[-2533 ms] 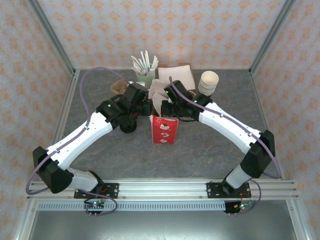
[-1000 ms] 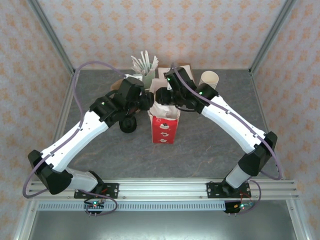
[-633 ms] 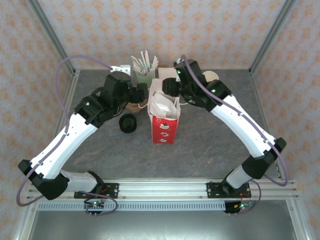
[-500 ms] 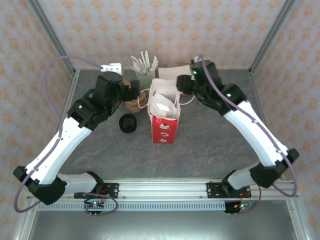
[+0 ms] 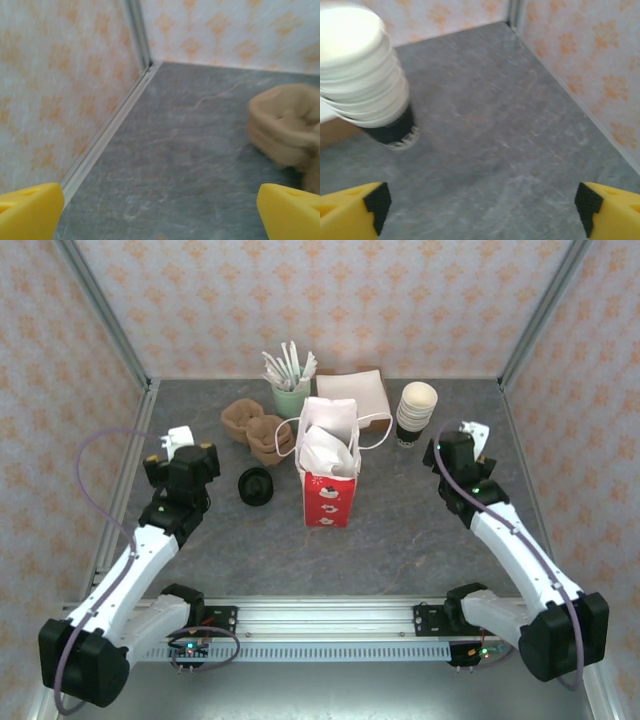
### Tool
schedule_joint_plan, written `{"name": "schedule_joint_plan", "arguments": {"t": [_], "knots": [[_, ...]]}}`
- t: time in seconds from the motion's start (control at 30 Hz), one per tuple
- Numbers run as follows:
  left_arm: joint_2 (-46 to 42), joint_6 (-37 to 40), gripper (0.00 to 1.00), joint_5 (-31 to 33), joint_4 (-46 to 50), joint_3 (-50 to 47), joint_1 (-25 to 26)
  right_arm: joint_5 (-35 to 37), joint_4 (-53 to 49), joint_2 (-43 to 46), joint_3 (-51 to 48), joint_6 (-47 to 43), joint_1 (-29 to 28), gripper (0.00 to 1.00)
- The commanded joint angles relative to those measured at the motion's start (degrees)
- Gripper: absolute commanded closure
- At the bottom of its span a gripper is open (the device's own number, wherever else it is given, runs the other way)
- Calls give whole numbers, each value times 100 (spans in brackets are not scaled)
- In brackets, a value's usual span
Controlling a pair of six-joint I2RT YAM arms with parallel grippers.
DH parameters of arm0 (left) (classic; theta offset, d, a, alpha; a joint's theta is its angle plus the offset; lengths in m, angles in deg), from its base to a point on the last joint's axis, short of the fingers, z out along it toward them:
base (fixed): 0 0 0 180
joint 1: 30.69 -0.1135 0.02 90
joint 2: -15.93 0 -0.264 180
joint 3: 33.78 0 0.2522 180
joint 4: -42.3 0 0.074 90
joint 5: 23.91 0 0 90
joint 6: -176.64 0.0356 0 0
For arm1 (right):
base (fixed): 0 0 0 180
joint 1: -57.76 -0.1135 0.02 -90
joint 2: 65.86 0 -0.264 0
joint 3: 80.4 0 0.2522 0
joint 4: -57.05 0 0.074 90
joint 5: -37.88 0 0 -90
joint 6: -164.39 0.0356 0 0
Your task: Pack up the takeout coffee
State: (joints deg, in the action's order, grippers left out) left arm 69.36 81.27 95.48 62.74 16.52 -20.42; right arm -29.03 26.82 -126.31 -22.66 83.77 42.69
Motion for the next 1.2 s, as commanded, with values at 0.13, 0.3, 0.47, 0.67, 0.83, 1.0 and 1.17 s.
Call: {"name": "schedule_joint_plan", "arguments": {"t": [0.13,0.3,0.47,0.67,0.83,1.0,1.17], "knots": [[607,32,0,-657,-2386,-1141,-622,292,2731,-589,-1276,-282,616,0],[1316,152,0,-818,-3497,-1555,-633,-168,4478,-1114,-2013,-818,863,0],[1879,310,0,-1240,-4542,-1723,-637,-752,5910,-1677,-2359,-1056,979,0],[2713,465,0,-1688,-5257,-1628,-641,-1045,6890,-2599,-2433,-1179,1021,0],[3153,494,0,-1781,-5296,-1443,-640,-1097,6293,-2681,-2101,-1177,1024,0],[3232,490,0,-1773,-5129,-1305,-657,-1260,6233,-2681,-2060,-1132,1120,0],[3222,487,0,-1781,-5078,-1293,-658,-1268,6244,-2683,-2068,-1132,1120,0]]}}
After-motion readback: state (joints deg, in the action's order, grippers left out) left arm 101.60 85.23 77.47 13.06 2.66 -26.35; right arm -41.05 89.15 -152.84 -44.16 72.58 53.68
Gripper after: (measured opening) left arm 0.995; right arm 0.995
